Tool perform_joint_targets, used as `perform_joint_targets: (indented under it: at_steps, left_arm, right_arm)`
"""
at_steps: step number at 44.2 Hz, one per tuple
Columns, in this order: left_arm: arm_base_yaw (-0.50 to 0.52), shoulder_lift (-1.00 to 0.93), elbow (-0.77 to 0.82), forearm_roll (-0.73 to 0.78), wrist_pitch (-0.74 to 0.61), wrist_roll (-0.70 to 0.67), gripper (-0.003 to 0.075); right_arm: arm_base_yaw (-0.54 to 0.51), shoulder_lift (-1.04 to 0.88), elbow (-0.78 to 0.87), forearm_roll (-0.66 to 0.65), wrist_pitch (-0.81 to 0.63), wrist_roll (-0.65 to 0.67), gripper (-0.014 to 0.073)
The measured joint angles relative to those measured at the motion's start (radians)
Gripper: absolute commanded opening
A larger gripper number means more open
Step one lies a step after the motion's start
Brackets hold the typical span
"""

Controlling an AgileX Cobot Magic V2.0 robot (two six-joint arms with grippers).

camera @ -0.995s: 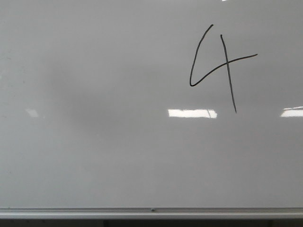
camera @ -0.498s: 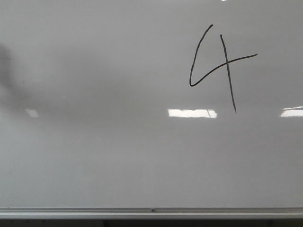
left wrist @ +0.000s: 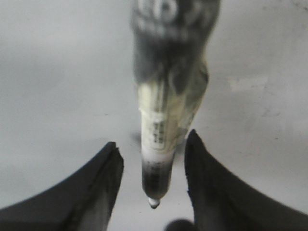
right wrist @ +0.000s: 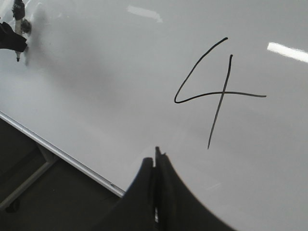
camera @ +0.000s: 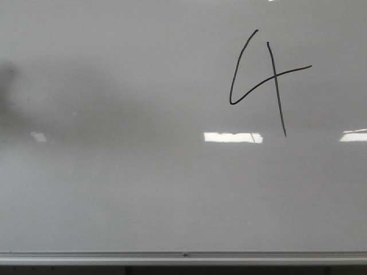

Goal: Write number 4 on whiteboard

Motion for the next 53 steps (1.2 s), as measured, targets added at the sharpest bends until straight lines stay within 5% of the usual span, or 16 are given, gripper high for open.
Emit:
perform_joint_targets:
  at_steps: [13, 24, 46, 53]
  left_arm:
    - [0.000, -0.035, 0.008, -0.002, 0.028, 0.013, 0.0462]
    - [0.000, -0.300, 0.130, -0.002, 0.031, 0.030, 0.0449]
    - [-0.077, -0.947, 0.412, -0.002, -0.048, 0.036, -0.0015]
    - [-0.077, -1.056, 0.441, -0.002, -0.059, 0.036, -0.0020]
  right_arm:
    - [0.000, 0.000, 0.000, 0.000, 0.000, 0.000, -0.0071]
    - [0.000, 0.000, 0.000, 0.000, 0.000, 0.000, -0.0071]
    - [0.000, 0.000, 0.000, 0.000, 0.000, 0.000, -0.0071]
    - [0.000, 0.000, 0.000, 0.000, 0.000, 0.000, -0.0071]
